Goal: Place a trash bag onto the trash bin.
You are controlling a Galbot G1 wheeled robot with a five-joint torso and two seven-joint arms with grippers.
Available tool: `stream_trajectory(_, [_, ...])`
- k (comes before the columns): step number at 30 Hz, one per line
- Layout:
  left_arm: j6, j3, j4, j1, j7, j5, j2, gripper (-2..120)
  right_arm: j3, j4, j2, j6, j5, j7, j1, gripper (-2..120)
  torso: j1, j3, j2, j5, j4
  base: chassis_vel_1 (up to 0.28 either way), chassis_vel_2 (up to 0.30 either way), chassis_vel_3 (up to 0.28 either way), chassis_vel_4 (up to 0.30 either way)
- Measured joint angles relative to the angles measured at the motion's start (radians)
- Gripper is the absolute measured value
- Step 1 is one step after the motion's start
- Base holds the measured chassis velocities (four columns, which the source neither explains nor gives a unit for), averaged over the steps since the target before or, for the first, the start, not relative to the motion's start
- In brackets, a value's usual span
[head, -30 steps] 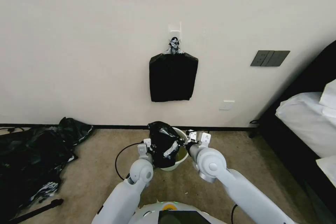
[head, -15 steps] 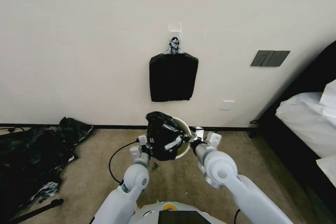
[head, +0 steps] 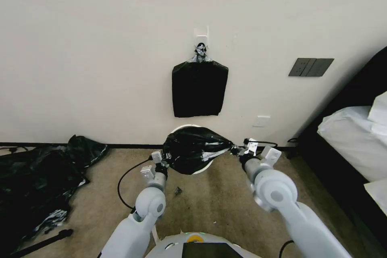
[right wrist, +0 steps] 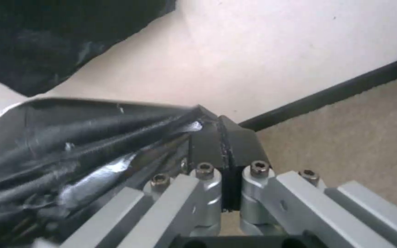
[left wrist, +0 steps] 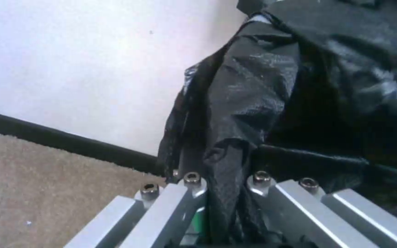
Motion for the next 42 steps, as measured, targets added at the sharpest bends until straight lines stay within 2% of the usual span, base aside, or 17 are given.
stream_trajectory(5, [0.006, 0.0, -0.015, 0.002, 0.001, -0.003, 0.005, 3, -0.014, -0.007, 0.0, -0.014, 0.0, -0.001, 0.014, 0, 0.0, 0.0, 0.0, 0.0002, 0.0, 0.0, 0.0, 0.0, 0.0])
stream_trajectory(11, [0.028, -0.007, -0.016, -0.004, 0.0, -0.001, 0.014, 3, -0.049, 0.064, -0.017, -0.025, -0.049, -0.04, -0.015, 22, 0.0, 0.0, 0.0, 0.0, 0.0, 0.0, 0.0, 0.0, 0.0])
stream_trajectory(12, [0.028, -0.007, -0.016, -0.004, 0.0, -0.001, 0.014, 3, -0.049, 0.064, -0.017, -0.025, -0.049, -0.04, -0.015, 22, 0.0, 0.0, 0.0, 0.0, 0.0, 0.0, 0.0, 0.0, 0.0])
stream_trajectory(15, [0.038, -0.009, -0.016, -0.013, -0.008, -0.001, 0.016, 3, -0.053, 0.125, -0.044, -0.039, -0.144, -0.096, -0.06, 37, 0.0, 0.0, 0.0, 0.0, -0.0001, 0.0, 0.0, 0.0, 0.0])
stream_trajectory(17, [0.04, -0.009, -0.016, -0.015, -0.012, -0.001, 0.017, 3, -0.052, 0.139, -0.051, -0.042, -0.167, -0.108, -0.073, 39, 0.0, 0.0, 0.0, 0.0, -0.0001, 0.0, 0.0, 0.0, 0.0])
stream_trajectory(20, [0.048, -0.009, -0.014, -0.02, -0.03, -0.005, 0.018, 3, -0.041, 0.167, -0.074, -0.049, -0.278, -0.165, -0.119, 54, 0.0, 0.0, 0.0, 0.0, -0.0002, 0.0, 0.0, 0.0, 0.0])
stream_trajectory(21, [0.048, -0.009, -0.014, -0.02, -0.03, -0.005, 0.018, 3, -0.041, 0.167, -0.074, -0.049, -0.278, -0.165, -0.119, 54, 0.0, 0.0, 0.0, 0.0, -0.0002, 0.0, 0.0, 0.0, 0.0])
stream_trajectory(23, [0.053, -0.009, -0.012, -0.024, -0.04, -0.008, 0.02, 3, -0.032, 0.17, -0.088, -0.05, -0.35, -0.211, -0.139, 63, 0.0, 0.0, 0.0, 0.0001, -0.0001, 0.0, 0.0, 0.0, 0.0])
stream_trajectory(25, [0.056, -0.009, -0.012, -0.026, -0.043, -0.008, 0.025, 3, -0.023, 0.17, -0.106, -0.05, -0.445, -0.313, -0.143, 73, 0.0, 0.0, 0.0, 0.0002, -0.0002, 0.0, 0.0, 0.0, 0.0])
stream_trajectory(26, [0.056, -0.009, -0.012, -0.026, -0.043, -0.008, 0.025, 3, -0.023, 0.17, -0.106, -0.05, -0.445, -0.313, -0.143, 73, 0.0, 0.0, 0.0, 0.0002, -0.0002, 0.0, 0.0, 0.0, 0.0])
stream_trajectory(27, [0.058, -0.009, -0.016, -0.025, -0.043, -0.007, 0.029, 3, -0.03, 0.17, -0.122, -0.05, -0.504, -0.384, -0.124, 80, 0.0, 0.0, 0.0, 0.0, -0.0004, 0.0, 0.0, 0.0, 0.0])
stream_trajectory(29, [0.058, -0.008, -0.02, -0.024, -0.043, -0.005, 0.032, 3, -0.049, 0.17, -0.135, -0.049, -0.539, -0.424, -0.098, 83, 0.0, 0.0, 0.0, 0.0, -0.0002, 0.0, 0.0, 0.0, 0.0])
stream_trajectory(31, [0.059, -0.006, -0.032, -0.018, -0.04, 0.015, 0.037, 3, -0.109, 0.148, -0.158, -0.047, -0.633, -0.513, -0.03, 92, 0.0, 0.0, 0.0, -0.0002, 0.0005, 0.0, 0.0, 0.0, 0.0])
stream_trajectory(32, [0.059, -0.006, -0.032, -0.018, -0.04, 0.015, 0.037, 3, -0.109, 0.148, -0.158, -0.047, -0.633, -0.513, -0.03, 92, 0.0, 0.0, 0.0, -0.0002, 0.0005, 0.0, 0.0, 0.0, 0.0])
stream_trajectory(33, [0.059, -0.003, -0.038, -0.014, -0.038, 0.026, 0.041, 3, -0.132, 0.125, -0.162, -0.047, -0.7, -0.578, -0.008, 97, 0.0, 0.0, 0.0, -0.0001, 0.0003, 0.0, 0.0, 0.0, 0.0])
stream_trajectory(36, [0.059, -0.002, -0.056, -0.005, -0.032, 0.054, 0.053, 3, -0.201, 0.05, -0.158, -0.046, -0.906, -0.765, 0.037, 100, 0.0, 0.0, 0.0, 0.0, -0.0001, 0.0, 0.0, 0.0, 0.0])
stream_trajectory(42, [0.057, -0.003, -0.07, -0.001, -0.016, 0.101, 0.065, 3, -0.315, -0.043, -0.121, -0.047, -1.068, -0.82, 0.105, 100, 0.0, 0.0, 0.0, 0.0, 0.0, 0.0, 0.0, 0.0, 0.0])
